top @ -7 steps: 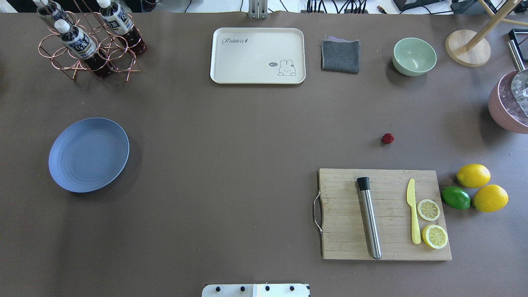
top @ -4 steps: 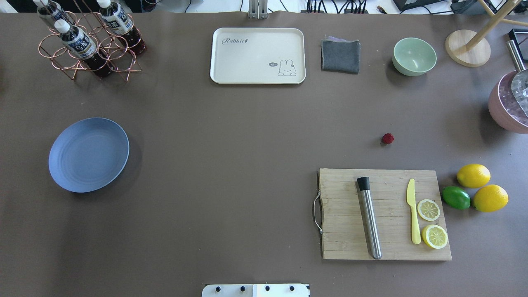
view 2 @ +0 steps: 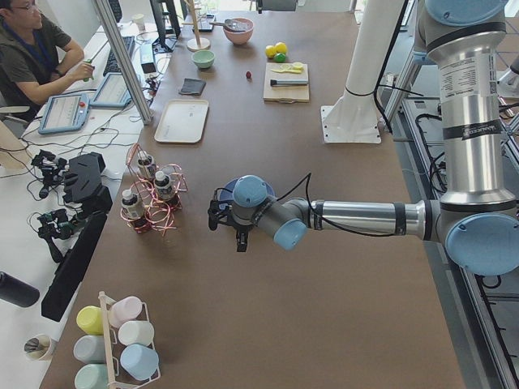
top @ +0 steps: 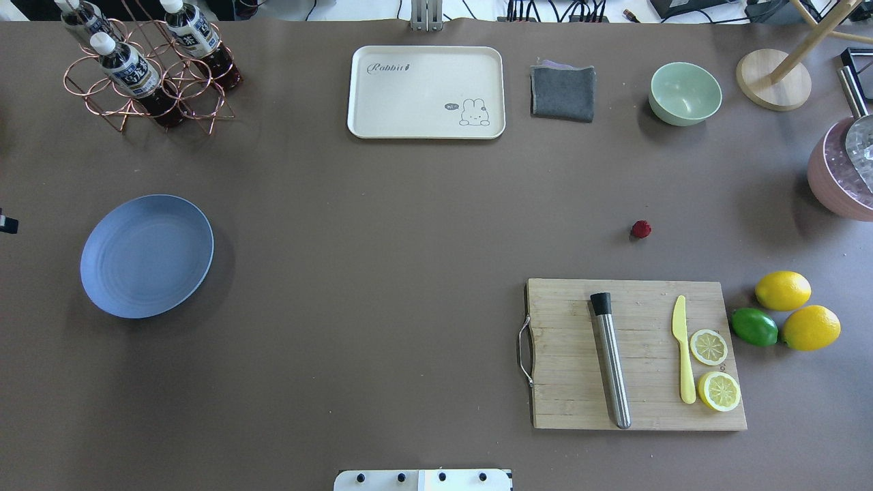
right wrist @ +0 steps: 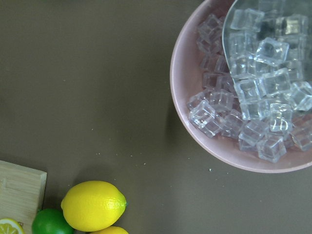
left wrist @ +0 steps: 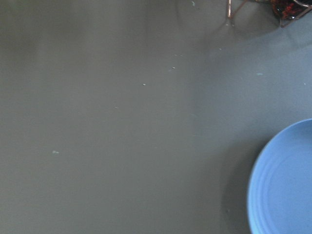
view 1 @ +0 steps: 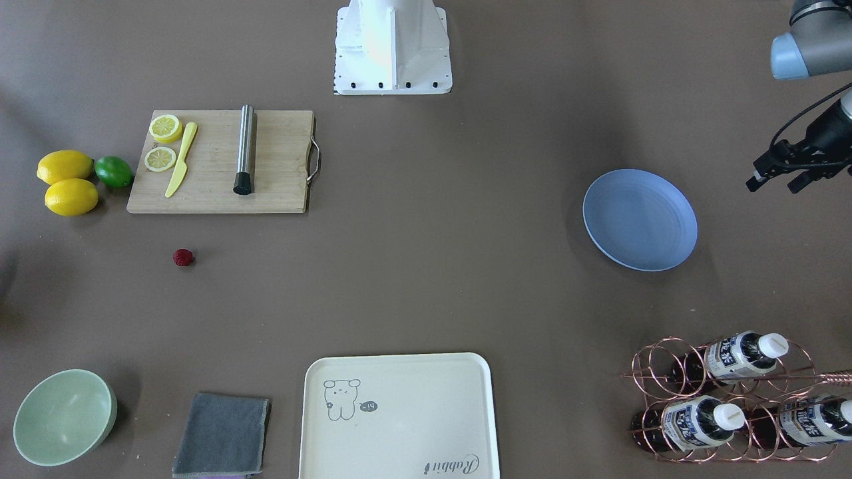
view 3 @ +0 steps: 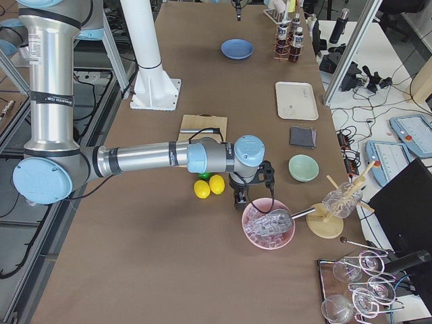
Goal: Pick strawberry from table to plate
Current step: 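Push the blue plate with the left gripper toward the table center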
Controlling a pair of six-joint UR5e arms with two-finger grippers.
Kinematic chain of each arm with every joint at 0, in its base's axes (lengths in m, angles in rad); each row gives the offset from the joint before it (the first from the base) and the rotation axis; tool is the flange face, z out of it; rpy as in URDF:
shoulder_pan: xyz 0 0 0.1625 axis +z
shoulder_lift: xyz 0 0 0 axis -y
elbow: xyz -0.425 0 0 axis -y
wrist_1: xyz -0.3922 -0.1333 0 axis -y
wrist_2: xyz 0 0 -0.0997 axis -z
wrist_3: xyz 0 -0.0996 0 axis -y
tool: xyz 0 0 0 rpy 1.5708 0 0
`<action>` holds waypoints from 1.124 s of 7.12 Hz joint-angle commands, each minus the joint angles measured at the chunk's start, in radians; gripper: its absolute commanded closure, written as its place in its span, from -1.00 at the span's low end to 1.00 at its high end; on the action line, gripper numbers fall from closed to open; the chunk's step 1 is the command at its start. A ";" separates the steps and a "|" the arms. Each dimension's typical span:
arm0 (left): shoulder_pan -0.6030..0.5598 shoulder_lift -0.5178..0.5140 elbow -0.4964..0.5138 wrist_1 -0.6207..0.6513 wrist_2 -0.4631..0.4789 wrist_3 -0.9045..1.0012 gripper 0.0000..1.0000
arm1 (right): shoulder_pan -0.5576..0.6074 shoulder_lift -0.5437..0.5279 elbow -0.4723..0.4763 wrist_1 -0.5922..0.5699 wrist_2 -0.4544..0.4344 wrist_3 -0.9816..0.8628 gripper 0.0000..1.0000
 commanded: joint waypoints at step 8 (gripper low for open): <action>0.210 -0.149 0.140 -0.027 0.114 -0.158 -0.63 | -0.071 0.015 0.031 0.000 0.004 0.031 -1.00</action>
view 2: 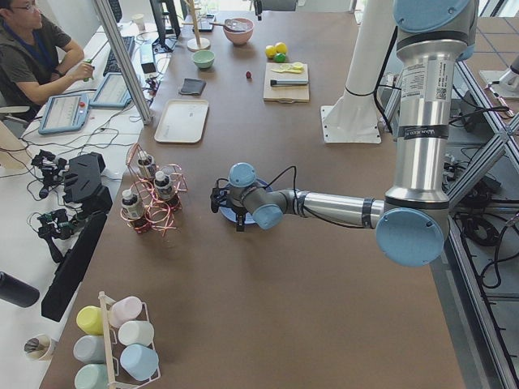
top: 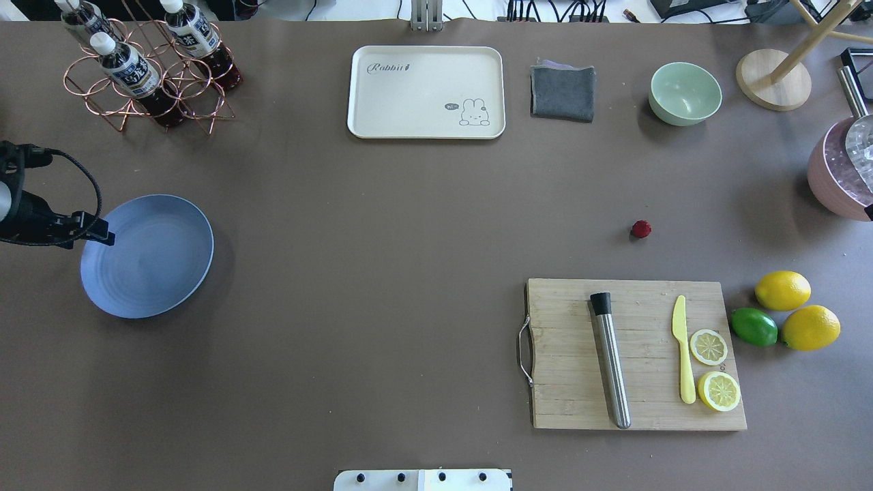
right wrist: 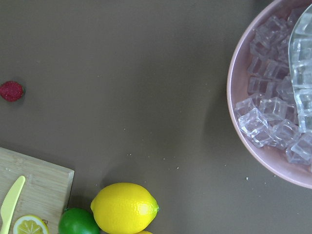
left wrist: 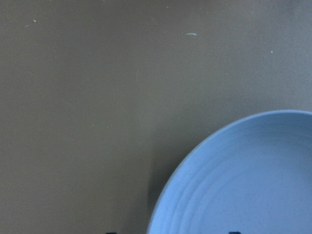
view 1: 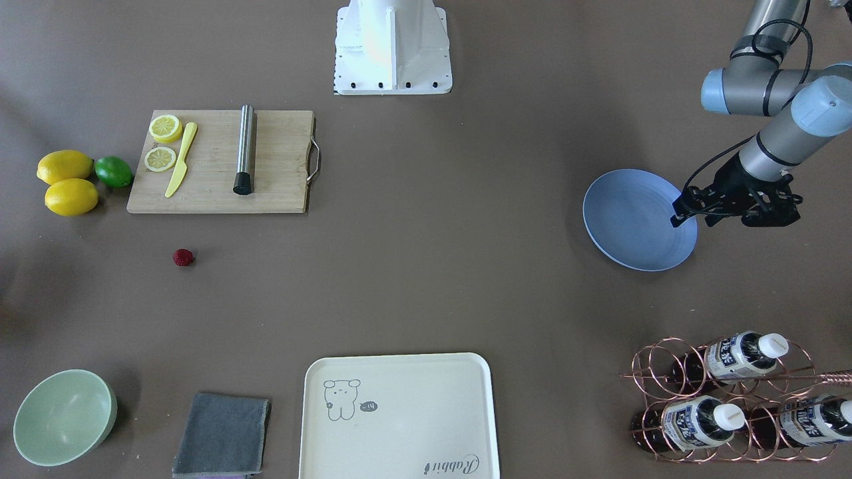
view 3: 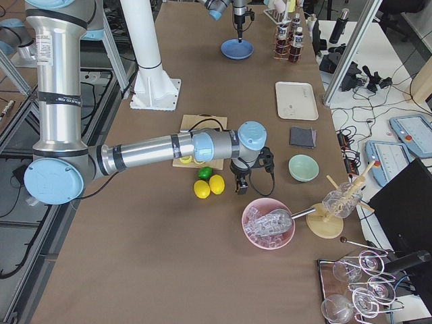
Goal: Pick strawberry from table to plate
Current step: 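Push the blue plate with the left gripper toward the table center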
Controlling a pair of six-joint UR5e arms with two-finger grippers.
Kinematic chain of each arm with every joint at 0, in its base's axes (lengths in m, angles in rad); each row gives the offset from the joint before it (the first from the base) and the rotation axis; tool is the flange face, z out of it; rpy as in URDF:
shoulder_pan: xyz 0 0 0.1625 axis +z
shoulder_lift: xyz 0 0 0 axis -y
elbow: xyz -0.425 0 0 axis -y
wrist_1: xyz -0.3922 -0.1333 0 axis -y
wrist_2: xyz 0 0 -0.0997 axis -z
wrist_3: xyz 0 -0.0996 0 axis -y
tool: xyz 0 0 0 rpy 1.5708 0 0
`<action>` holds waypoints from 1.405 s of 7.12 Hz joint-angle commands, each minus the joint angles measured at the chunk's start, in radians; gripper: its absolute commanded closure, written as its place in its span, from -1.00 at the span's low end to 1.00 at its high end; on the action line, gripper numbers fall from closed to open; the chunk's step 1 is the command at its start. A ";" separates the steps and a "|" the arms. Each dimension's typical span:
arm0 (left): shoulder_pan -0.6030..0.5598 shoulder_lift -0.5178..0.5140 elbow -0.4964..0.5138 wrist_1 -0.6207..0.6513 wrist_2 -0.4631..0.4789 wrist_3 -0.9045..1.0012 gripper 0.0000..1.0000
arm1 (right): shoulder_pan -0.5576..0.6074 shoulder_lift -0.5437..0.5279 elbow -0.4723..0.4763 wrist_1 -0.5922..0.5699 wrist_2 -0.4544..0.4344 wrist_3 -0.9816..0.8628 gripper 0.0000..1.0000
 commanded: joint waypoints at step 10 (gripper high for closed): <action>0.166 -0.179 -0.156 0.074 0.044 -0.459 1.00 | -0.006 0.023 0.031 -0.002 0.002 0.005 -1.00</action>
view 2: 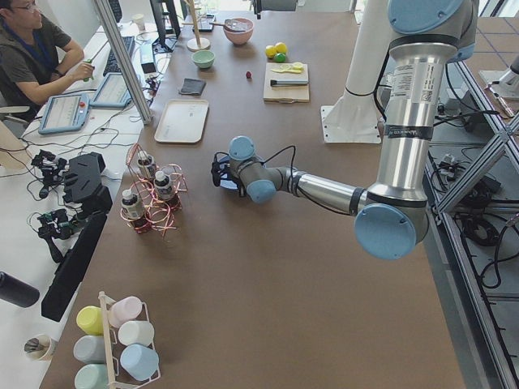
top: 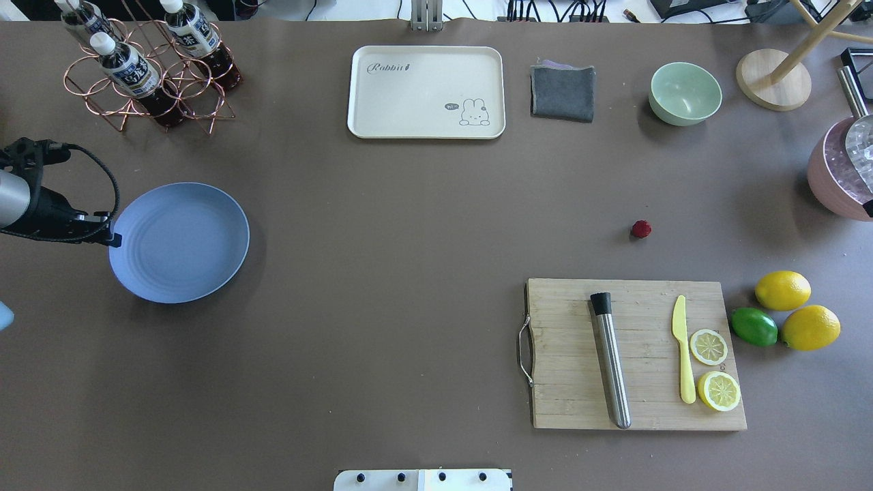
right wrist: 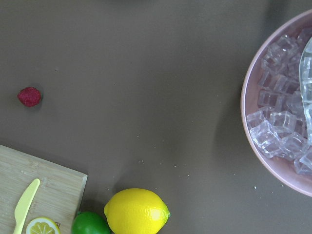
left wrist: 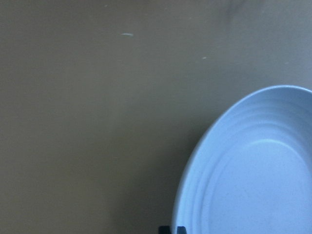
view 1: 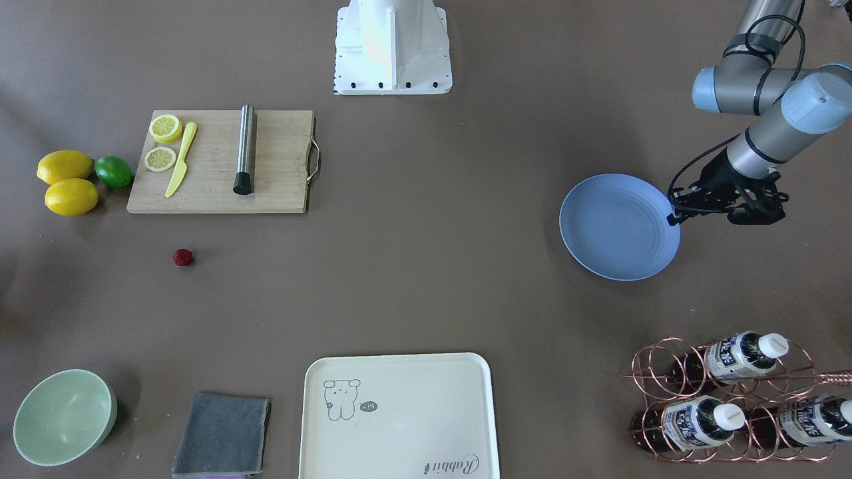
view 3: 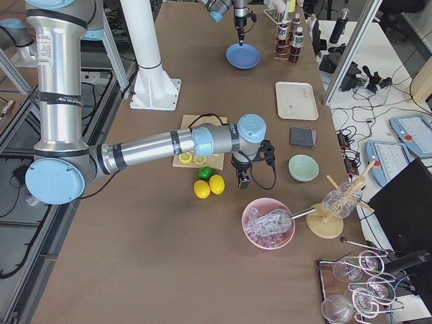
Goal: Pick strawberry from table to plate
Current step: 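Push the blue plate with the left gripper toward the table center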
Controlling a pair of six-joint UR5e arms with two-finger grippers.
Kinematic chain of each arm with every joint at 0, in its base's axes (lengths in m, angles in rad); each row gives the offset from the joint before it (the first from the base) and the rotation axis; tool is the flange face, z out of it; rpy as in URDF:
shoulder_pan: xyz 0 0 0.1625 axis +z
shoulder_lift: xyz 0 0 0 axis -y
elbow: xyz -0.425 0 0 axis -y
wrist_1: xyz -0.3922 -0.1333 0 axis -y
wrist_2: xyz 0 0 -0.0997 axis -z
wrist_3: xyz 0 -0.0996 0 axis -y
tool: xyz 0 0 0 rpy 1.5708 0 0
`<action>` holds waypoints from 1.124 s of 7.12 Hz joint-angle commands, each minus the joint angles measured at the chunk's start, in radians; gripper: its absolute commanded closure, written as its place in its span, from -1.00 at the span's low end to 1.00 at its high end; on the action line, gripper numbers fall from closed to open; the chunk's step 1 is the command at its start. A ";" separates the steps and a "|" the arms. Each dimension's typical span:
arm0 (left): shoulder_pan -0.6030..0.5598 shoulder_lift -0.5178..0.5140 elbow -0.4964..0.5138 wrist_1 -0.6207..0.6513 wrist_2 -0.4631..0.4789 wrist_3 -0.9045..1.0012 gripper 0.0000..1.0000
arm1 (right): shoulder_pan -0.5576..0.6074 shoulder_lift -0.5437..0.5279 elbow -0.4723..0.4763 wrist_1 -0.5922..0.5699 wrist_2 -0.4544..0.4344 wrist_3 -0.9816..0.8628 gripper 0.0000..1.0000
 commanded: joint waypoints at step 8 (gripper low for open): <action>0.445 -0.378 0.017 0.144 0.397 -0.400 1.00 | -0.095 0.139 -0.015 -0.001 0.026 0.160 -1.00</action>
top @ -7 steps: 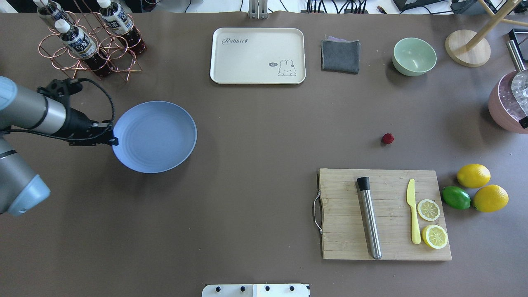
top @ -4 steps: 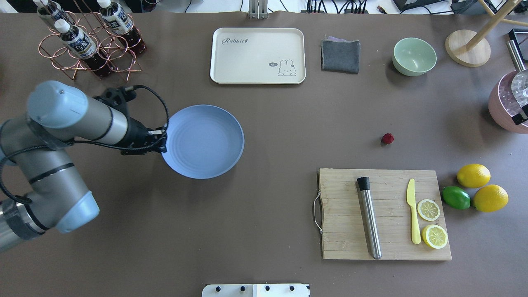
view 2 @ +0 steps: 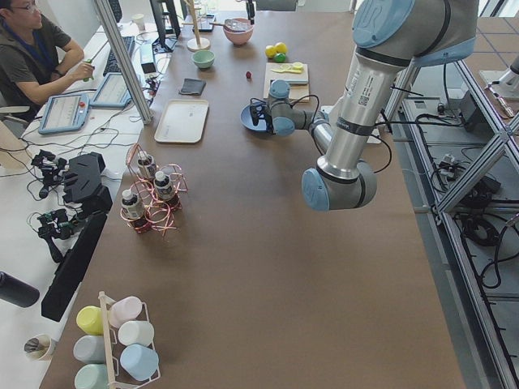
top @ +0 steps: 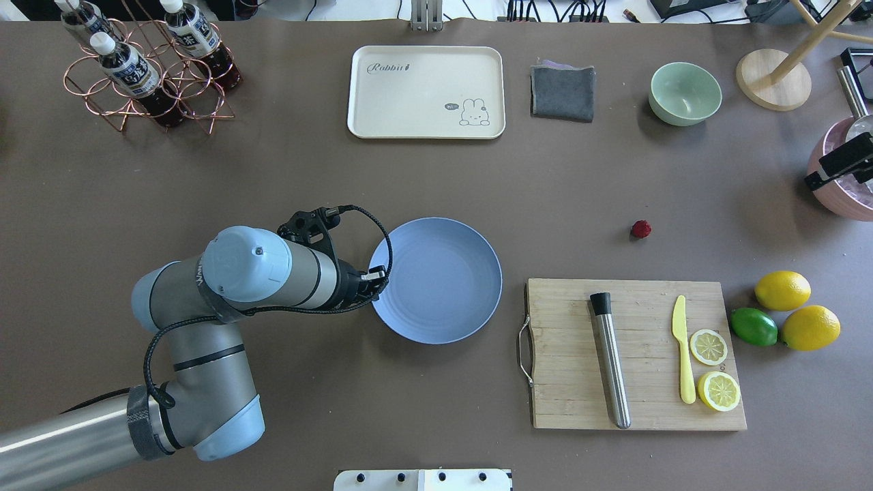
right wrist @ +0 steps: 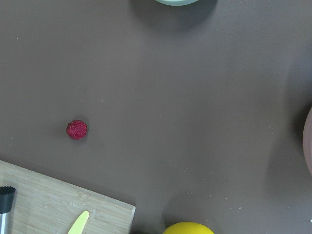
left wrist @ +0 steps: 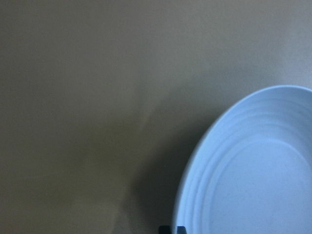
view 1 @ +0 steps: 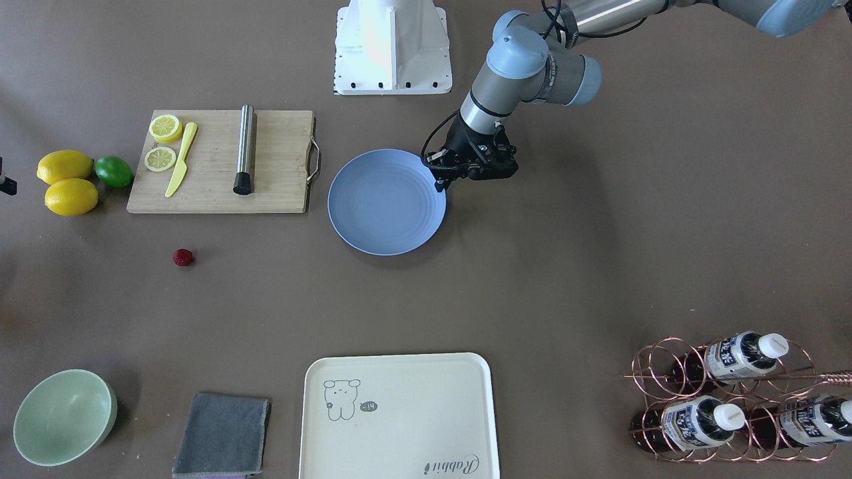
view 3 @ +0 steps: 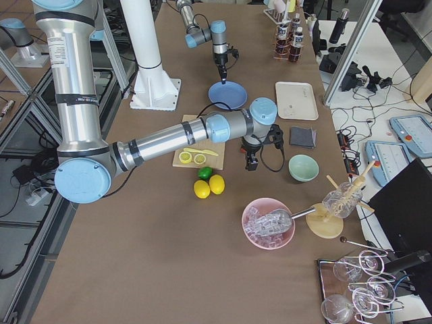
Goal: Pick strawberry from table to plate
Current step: 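Push the blue plate with the left gripper toward the table center, then reach the right gripper to the red strawberry while the left holds the plate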
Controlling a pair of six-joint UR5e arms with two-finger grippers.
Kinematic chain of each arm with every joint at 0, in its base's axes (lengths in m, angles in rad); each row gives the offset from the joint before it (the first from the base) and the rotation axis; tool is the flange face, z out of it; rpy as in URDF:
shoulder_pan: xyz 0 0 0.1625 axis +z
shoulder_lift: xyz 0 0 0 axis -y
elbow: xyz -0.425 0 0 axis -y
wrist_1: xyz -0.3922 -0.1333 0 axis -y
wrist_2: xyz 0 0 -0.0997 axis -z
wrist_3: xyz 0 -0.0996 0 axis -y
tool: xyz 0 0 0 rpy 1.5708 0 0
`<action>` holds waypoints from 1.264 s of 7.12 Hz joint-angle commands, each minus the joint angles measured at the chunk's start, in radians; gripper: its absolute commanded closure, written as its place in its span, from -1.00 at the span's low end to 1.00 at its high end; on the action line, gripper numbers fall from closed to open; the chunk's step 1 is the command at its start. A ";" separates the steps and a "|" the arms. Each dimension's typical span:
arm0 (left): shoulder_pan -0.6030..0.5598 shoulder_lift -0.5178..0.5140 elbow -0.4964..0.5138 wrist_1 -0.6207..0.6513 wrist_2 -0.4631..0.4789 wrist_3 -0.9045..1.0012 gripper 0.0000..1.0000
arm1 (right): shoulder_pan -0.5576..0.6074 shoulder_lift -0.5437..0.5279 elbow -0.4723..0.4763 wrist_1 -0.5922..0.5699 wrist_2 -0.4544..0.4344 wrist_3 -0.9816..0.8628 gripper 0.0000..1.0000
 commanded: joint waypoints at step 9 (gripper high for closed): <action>-0.036 0.014 -0.001 0.008 -0.018 0.068 -0.89 | -0.409 0.186 -0.270 0.489 -0.311 0.579 -0.93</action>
